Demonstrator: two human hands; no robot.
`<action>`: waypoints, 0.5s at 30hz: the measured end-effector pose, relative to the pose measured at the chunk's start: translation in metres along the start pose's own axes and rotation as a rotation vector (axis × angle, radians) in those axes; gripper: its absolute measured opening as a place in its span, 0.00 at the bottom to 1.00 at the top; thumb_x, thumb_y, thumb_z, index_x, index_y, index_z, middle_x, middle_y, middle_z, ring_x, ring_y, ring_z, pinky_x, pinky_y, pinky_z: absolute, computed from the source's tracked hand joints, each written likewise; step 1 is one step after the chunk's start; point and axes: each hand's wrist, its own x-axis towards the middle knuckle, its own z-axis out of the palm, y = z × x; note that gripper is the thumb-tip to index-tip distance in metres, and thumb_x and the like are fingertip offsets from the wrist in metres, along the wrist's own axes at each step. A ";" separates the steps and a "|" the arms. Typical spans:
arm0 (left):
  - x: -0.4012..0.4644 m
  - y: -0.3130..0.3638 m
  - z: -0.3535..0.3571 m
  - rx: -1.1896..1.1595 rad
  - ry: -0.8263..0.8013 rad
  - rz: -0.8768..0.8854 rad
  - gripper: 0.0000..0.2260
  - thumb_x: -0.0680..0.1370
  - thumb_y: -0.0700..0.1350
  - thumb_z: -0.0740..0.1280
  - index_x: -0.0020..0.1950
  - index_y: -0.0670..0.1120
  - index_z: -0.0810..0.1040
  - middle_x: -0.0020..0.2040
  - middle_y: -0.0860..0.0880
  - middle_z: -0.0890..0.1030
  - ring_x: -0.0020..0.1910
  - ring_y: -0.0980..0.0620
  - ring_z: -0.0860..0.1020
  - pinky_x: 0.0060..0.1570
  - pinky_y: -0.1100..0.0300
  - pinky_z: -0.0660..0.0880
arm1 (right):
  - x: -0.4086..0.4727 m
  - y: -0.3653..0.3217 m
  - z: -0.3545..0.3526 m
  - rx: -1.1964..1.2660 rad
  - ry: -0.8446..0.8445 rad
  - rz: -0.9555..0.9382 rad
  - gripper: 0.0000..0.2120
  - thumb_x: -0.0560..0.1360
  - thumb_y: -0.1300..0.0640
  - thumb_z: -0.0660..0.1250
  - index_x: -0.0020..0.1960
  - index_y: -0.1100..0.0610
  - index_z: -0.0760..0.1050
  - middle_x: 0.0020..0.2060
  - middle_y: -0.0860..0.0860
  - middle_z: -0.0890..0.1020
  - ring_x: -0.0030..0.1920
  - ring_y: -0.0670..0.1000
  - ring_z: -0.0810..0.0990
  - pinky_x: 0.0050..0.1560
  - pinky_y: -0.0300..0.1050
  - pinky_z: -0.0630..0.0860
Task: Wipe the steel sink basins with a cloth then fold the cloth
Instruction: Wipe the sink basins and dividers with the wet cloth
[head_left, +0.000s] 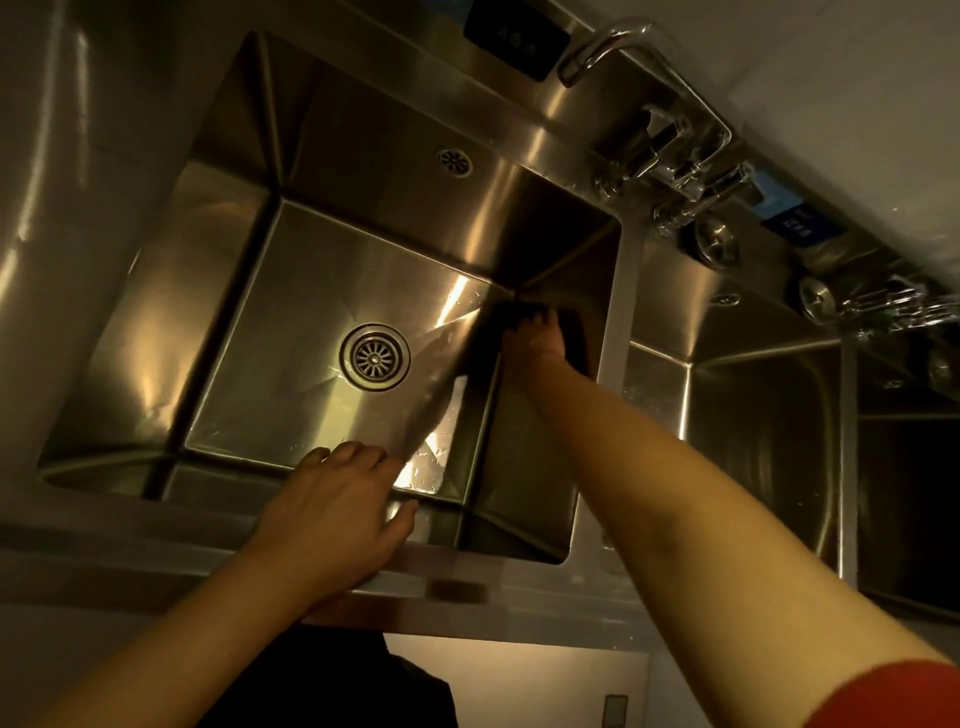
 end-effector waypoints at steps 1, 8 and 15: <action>0.000 -0.001 0.001 0.002 -0.002 0.001 0.27 0.80 0.64 0.52 0.75 0.56 0.71 0.70 0.55 0.77 0.68 0.54 0.73 0.67 0.54 0.69 | 0.009 0.008 -0.003 0.001 0.016 0.034 0.35 0.79 0.47 0.67 0.82 0.55 0.58 0.79 0.60 0.61 0.81 0.65 0.54 0.79 0.66 0.49; 0.002 0.000 0.002 0.014 0.003 0.007 0.31 0.76 0.65 0.47 0.72 0.55 0.75 0.66 0.54 0.79 0.65 0.52 0.75 0.64 0.53 0.71 | 0.036 -0.011 0.015 0.147 -0.035 0.043 0.34 0.82 0.50 0.62 0.83 0.57 0.54 0.80 0.62 0.58 0.81 0.64 0.54 0.80 0.64 0.50; 0.002 0.000 0.003 0.030 0.003 0.004 0.30 0.76 0.65 0.49 0.68 0.53 0.78 0.62 0.52 0.83 0.61 0.49 0.79 0.60 0.51 0.74 | -0.017 -0.100 0.055 0.122 -0.259 -0.249 0.26 0.83 0.55 0.61 0.80 0.59 0.62 0.76 0.61 0.66 0.76 0.63 0.65 0.75 0.58 0.63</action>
